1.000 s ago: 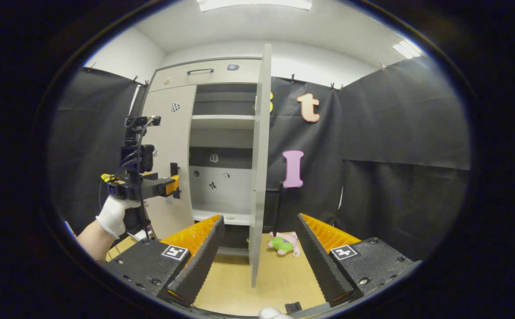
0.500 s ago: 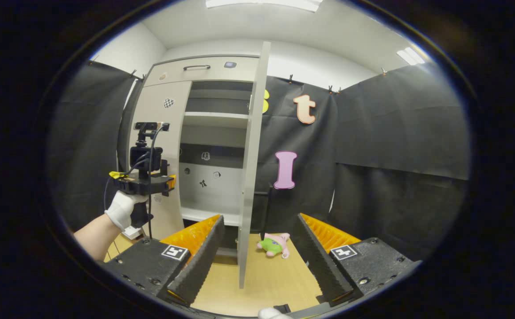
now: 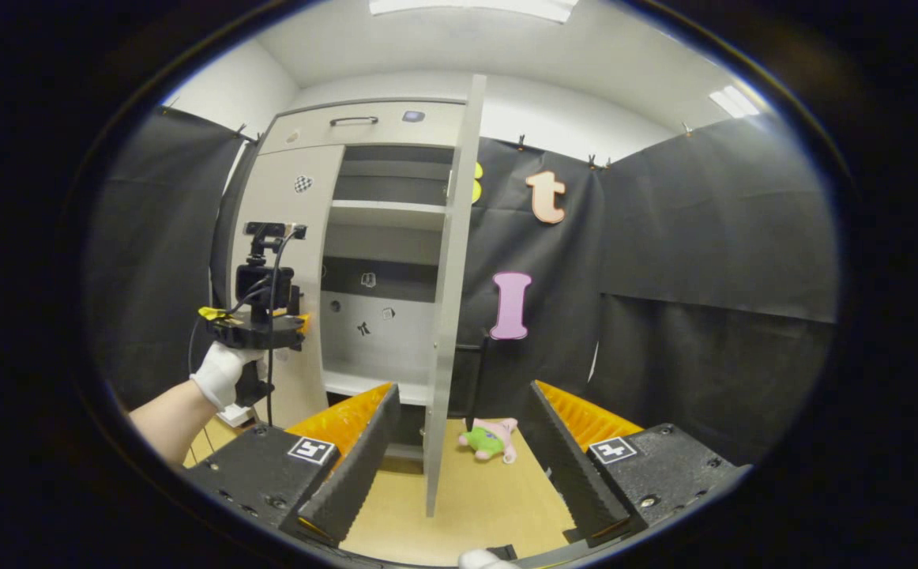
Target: Open the right door of the double-door shoe cabinet with the right hand, and open the left door with the left hand.
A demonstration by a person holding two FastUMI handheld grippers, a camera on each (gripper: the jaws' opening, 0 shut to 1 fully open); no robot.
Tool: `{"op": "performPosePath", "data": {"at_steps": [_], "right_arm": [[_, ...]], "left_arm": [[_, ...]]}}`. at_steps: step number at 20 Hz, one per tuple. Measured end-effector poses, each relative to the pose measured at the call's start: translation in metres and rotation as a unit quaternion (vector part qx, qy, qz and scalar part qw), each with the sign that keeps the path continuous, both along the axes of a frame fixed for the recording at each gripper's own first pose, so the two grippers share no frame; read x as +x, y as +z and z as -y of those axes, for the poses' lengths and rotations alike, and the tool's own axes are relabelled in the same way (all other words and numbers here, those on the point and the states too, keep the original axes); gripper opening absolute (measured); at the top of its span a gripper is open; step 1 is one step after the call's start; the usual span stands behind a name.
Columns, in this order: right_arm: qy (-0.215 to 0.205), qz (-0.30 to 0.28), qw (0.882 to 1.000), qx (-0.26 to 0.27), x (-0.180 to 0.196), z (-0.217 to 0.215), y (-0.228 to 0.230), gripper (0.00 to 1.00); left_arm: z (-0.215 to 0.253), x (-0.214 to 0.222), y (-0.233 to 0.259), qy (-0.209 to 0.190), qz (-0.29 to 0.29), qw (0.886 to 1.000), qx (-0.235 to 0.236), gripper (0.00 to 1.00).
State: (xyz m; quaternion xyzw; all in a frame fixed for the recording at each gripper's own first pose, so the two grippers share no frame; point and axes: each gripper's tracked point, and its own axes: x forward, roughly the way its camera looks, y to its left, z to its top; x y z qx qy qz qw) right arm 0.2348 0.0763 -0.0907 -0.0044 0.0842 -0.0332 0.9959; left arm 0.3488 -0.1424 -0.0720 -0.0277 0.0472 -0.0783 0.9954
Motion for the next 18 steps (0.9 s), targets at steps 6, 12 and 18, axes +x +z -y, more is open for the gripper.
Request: {"op": "performPosePath", "data": {"at_steps": [6,12,18], "right_arm": [[0.006,0.001,1.0,0.001,0.0,0.0,0.001,1.0],[0.025,0.004,1.0,0.002,-0.003,-0.009,0.001,1.0],[0.046,0.008,0.999,0.007,-0.006,-0.019,0.002,1.0]], "left_arm": [[-0.003,-0.007,0.0,-0.006,0.0,1.0,0.001,0.2],[-0.01,-0.027,0.0,-0.015,0.001,1.0,-0.004,0.2],[-0.023,-0.051,0.001,-0.02,0.002,1.0,-0.005,0.2]]}}
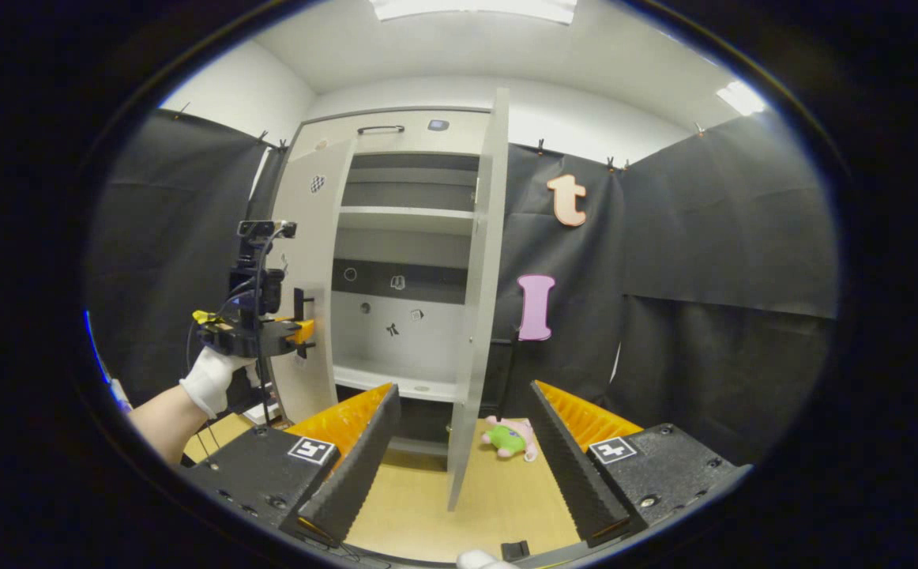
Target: Open the right door of the double-door shoe cabinet with the right hand, and open the left door with the left hand.
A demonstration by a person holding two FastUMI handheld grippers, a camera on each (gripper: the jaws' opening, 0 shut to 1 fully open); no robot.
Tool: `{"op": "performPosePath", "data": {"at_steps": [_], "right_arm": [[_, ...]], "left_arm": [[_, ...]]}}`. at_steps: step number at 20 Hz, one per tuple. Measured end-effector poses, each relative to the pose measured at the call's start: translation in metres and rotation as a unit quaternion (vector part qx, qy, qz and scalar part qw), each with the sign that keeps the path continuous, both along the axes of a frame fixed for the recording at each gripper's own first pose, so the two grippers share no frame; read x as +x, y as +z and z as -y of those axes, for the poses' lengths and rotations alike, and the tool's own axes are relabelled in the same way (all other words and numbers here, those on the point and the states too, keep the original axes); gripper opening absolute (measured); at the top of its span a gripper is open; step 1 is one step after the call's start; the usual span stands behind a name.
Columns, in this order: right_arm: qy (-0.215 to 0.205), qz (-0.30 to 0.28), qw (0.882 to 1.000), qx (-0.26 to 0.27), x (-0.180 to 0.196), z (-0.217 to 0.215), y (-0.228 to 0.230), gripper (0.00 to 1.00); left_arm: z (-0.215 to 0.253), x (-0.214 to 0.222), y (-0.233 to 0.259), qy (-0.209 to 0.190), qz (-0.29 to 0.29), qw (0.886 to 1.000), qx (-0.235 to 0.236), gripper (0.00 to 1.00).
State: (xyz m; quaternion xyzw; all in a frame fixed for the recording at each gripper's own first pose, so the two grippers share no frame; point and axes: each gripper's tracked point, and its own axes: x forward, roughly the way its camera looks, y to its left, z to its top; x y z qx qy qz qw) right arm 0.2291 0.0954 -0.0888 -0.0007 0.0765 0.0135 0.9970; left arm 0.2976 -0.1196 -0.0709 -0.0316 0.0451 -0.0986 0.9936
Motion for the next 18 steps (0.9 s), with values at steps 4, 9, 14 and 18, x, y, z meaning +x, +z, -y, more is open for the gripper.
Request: {"op": "performPosePath", "data": {"at_steps": [4,9,14,18], "right_arm": [[0.011,0.003,1.0,0.004,-0.002,-0.007,0.0,1.0],[0.025,0.004,1.0,0.011,-0.006,-0.017,0.001,1.0],[0.039,0.007,0.999,0.017,-0.011,-0.028,0.003,1.0],[0.051,0.009,0.998,0.021,-0.012,-0.036,0.002,0.99]], "left_arm": [[-0.012,-0.017,0.0,-0.001,-0.001,1.0,-0.004,0.13],[-0.033,-0.037,0.0,0.005,-0.002,1.0,0.003,0.12],[-0.064,-0.053,-0.003,0.023,-0.002,1.0,0.002,0.05],[-0.105,-0.064,-0.008,0.058,0.001,0.998,0.013,0.0]]}}
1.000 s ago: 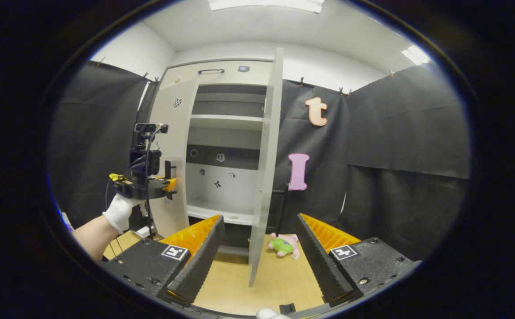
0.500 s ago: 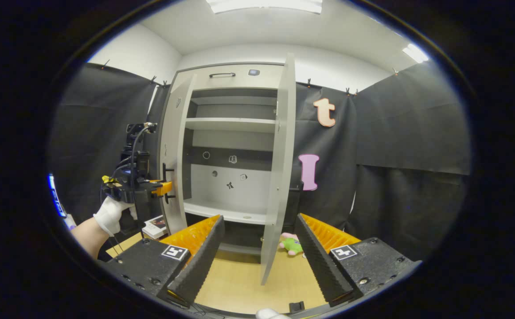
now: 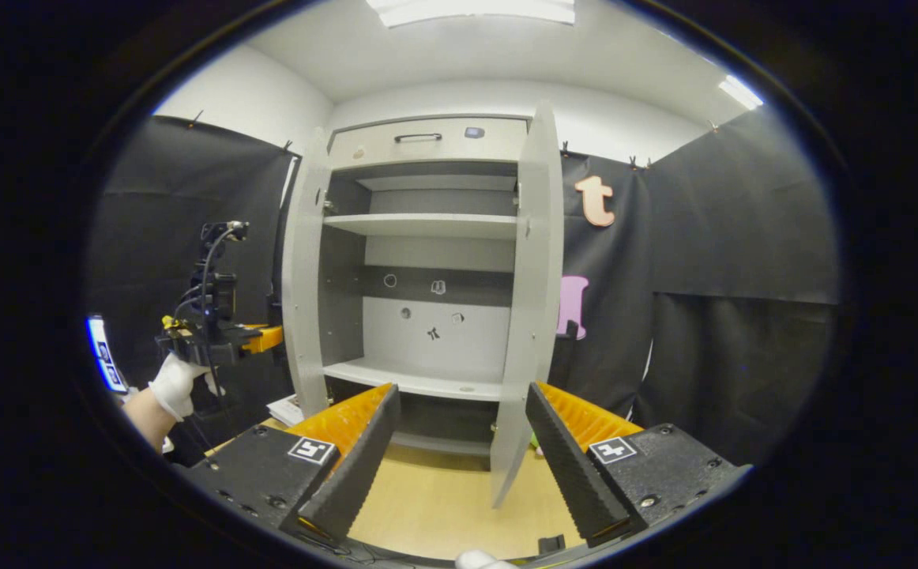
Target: Open the right door of the double-door shoe cabinet with the right hand, and open the left door with the left hand.
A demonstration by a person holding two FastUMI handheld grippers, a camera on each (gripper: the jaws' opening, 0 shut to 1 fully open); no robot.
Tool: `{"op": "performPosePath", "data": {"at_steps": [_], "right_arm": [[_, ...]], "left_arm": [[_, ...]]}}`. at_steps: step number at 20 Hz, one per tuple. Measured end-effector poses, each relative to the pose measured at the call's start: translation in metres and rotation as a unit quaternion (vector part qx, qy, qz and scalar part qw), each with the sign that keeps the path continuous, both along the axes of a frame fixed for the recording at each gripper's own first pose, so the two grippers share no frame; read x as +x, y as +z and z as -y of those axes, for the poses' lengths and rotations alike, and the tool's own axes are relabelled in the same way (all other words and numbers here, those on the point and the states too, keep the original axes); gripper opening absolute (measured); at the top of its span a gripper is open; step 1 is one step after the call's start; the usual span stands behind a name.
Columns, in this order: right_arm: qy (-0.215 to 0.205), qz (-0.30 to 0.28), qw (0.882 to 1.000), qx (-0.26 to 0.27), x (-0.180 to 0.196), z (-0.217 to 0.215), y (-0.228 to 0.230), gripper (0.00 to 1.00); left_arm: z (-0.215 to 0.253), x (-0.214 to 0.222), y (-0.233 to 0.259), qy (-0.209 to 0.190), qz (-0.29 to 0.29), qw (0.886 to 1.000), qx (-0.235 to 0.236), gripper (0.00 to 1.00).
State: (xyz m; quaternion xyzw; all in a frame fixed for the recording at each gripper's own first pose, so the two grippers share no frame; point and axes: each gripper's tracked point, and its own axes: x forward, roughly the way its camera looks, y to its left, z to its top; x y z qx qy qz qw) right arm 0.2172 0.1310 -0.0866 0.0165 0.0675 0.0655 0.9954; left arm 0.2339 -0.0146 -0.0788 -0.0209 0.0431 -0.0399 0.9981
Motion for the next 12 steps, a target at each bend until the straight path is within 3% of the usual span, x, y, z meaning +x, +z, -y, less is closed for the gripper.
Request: {"op": "performPosePath", "data": {"at_steps": [3,4,5,6,10,12], "right_arm": [[0.007,0.001,1.0,0.002,0.0,-0.005,0.0,0.99],[0.009,0.002,1.0,0.002,0.0,-0.007,0.001,1.0],[0.012,0.002,1.0,0.002,0.001,-0.008,0.0,1.0],[0.014,0.003,1.0,0.001,0.001,-0.009,0.001,1.0],[0.015,0.005,1.0,0.001,0.001,-0.011,0.002,1.0],[0.014,0.006,1.0,-0.001,0.002,-0.01,0.002,1.0]], "left_arm": [[-0.034,-0.007,-0.004,0.023,0.001,1.0,0.005,0.0],[-0.045,-0.008,-0.003,0.027,0.006,1.0,0.008,0.09],[-0.053,-0.009,-0.006,0.028,0.005,1.0,0.008,0.1],[-0.061,-0.008,-0.005,0.03,0.01,1.0,0.001,0.0],[-0.071,-0.008,-0.009,0.015,0.01,1.0,-0.018,0.0],[-0.076,-0.007,-0.01,0.018,0.007,1.0,0.005,0.0]]}}
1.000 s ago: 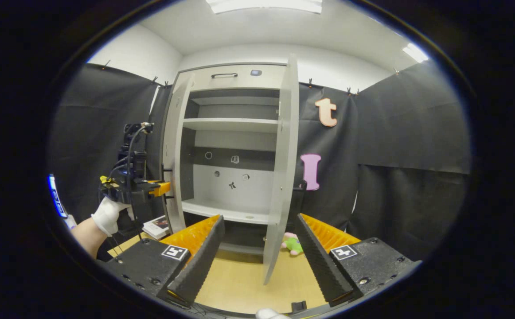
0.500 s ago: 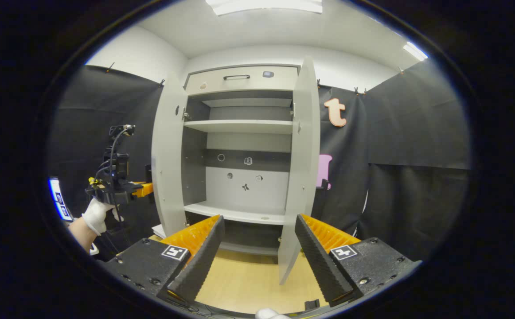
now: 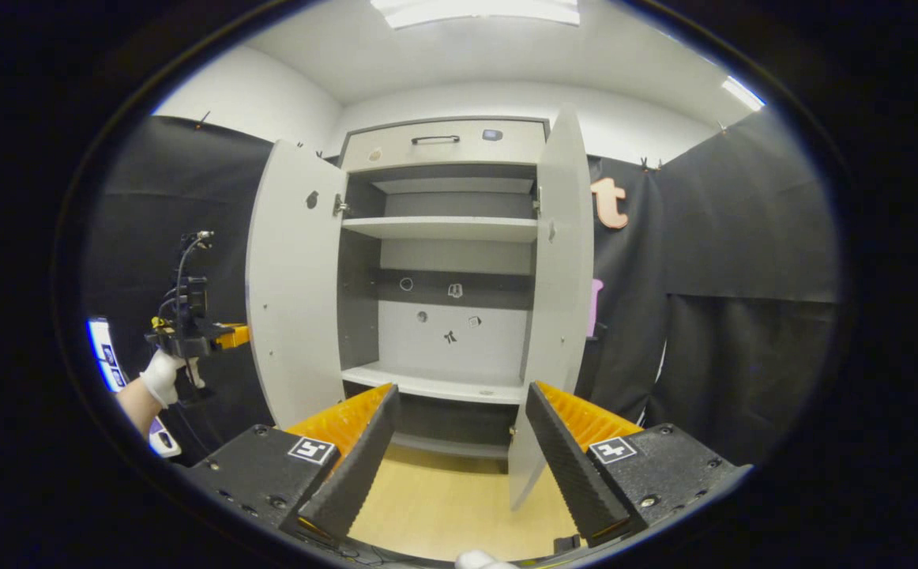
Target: Open the right door of the double-door shoe cabinet with the right hand, and open the left door with the left hand.
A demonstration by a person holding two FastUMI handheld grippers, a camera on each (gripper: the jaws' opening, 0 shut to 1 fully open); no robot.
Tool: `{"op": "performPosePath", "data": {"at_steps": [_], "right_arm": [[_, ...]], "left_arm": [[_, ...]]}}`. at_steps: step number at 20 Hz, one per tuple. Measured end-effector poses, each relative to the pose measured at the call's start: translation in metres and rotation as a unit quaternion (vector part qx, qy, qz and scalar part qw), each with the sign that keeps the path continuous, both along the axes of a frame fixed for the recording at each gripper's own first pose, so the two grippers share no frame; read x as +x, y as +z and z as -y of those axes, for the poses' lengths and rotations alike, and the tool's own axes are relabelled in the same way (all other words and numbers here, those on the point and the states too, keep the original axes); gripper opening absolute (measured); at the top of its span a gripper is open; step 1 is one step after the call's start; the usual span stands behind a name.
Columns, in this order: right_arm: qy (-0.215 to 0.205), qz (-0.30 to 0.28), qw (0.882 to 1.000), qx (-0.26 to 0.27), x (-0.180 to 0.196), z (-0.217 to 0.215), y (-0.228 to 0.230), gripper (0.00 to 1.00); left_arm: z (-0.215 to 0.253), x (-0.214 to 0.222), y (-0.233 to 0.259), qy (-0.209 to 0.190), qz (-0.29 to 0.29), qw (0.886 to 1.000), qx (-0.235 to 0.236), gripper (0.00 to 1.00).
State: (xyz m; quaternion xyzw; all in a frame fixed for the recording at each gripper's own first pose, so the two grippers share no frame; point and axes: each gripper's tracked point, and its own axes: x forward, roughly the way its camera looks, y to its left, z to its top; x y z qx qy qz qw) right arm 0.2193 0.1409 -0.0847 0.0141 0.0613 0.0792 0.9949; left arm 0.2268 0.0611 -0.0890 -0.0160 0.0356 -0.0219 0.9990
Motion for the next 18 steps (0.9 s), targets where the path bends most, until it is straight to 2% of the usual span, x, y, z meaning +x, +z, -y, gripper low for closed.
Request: {"op": "performPosePath", "data": {"at_steps": [2,7,8,9,12,14,15,16,17,18], "right_arm": [[0.001,-0.001,1.0,0.001,0.0,-0.001,-0.001,1.0],[0.002,-0.003,1.0,-0.002,-0.001,-0.001,-0.001,1.0],[0.002,-0.003,1.0,-0.003,-0.001,0.0,0.0,1.0],[0.003,-0.001,1.0,-0.004,-0.001,0.0,0.0,1.0],[0.0,-0.001,1.0,-0.001,-0.001,0.001,0.001,1.0],[-0.005,0.002,1.0,-0.001,-0.002,0.002,0.002,1.0],[-0.006,0.002,1.0,-0.001,-0.001,0.004,0.001,1.0],[-0.007,0.004,1.0,0.0,-0.001,0.004,0.002,1.0],[-0.007,0.004,1.0,0.0,-0.001,0.004,0.002,1.0],[-0.008,0.005,1.0,0.0,0.0,0.004,0.002,1.0]], "left_arm": [[-0.001,-0.001,0.001,0.002,0.005,1.0,0.008,0.0],[0.0,0.001,0.001,-0.002,-0.003,1.0,-0.006,0.0],[0.001,0.0,0.0,-0.003,-0.005,1.0,-0.006,0.1],[0.001,0.001,0.0,-0.002,-0.006,1.0,-0.006,0.0],[0.0,-0.001,0.0,0.009,-0.009,1.0,-0.009,0.0],[-0.006,-0.006,-0.004,0.024,-0.013,1.0,0.003,0.04],[-0.016,-0.008,-0.003,0.038,-0.011,0.999,0.017,0.1],[-0.021,-0.013,-0.004,0.042,-0.008,0.999,0.023,0.21],[-0.021,-0.018,-0.004,0.042,-0.007,0.999,0.016,0.49],[-0.02,-0.024,-0.008,0.037,-0.012,0.999,0.004,0.58]]}}
